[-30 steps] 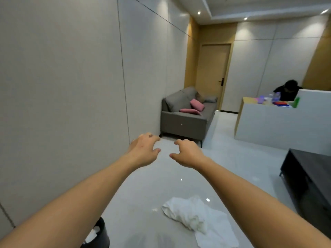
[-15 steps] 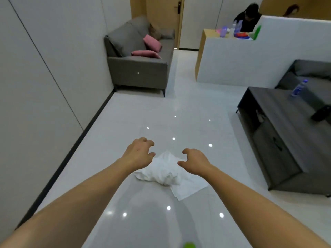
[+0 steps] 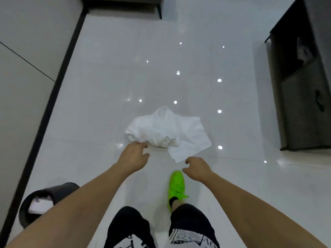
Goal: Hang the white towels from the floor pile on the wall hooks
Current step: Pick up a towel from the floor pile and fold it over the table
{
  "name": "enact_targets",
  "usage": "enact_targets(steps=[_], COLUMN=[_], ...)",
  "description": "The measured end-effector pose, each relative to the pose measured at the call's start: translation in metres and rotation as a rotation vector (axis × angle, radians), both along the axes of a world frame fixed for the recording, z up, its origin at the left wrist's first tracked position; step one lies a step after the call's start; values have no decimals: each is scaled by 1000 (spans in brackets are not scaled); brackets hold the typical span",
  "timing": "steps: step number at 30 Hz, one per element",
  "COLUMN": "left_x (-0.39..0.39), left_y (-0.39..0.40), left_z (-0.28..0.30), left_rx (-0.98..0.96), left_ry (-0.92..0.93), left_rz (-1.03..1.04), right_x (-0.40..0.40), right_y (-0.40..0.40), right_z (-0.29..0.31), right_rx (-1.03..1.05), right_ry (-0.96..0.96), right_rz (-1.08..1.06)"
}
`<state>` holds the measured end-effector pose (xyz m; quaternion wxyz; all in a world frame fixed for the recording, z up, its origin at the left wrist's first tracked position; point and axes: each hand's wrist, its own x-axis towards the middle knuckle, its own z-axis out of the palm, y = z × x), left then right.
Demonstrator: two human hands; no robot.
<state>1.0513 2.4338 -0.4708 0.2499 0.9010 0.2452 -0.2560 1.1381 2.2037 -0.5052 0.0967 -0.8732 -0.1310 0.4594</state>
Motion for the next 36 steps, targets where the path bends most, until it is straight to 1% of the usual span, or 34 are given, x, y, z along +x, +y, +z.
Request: enact_targets(steps=[2,6,9,11,14,19,23,25,28,30,32,34,36], left_x=[12,30,40,46,59,80,80,76,72,74,79,90,107], left_y=[0,-1,1,2,5,14,22,26,26,22,14,1,-15], left_z=[-29,-101,-169,-222,-310,-445,-523,-550,-570,-568,-554,-527,-493], left_rx=[-31,-103,-125,-138,-148,-164,-156,-134,-111,-99,-97,-100,-113], left_ry=[58,170,222,248,277,295,340,369,419,430,451,459,435], left_rz=[29,8,-33,-65,-126,-198,-267,-307,-341,-363,-399,-431,-450], right_x=[13,27,36,42,43,26,20,19,17,16,16,19,23], right_y=[3,10,21,26,30,30,29,31,34,38,39,38,34], right_z=[-29,-98,-171,-226,-318,-458,-550,-588,-619,-617,-602,-573,-535], right_rx=[-13,-35,-40,-46,-67,-83,-78,-63,-41,-45,-27,32,106], right_ry=[48,123,173,205,262,380,397,359,310,329,330,307,327], right_rz=[-33,-138,-207,-314,-540,-1052,-1415,-1522,-1590,-1616,-1630,-1720,-1816])
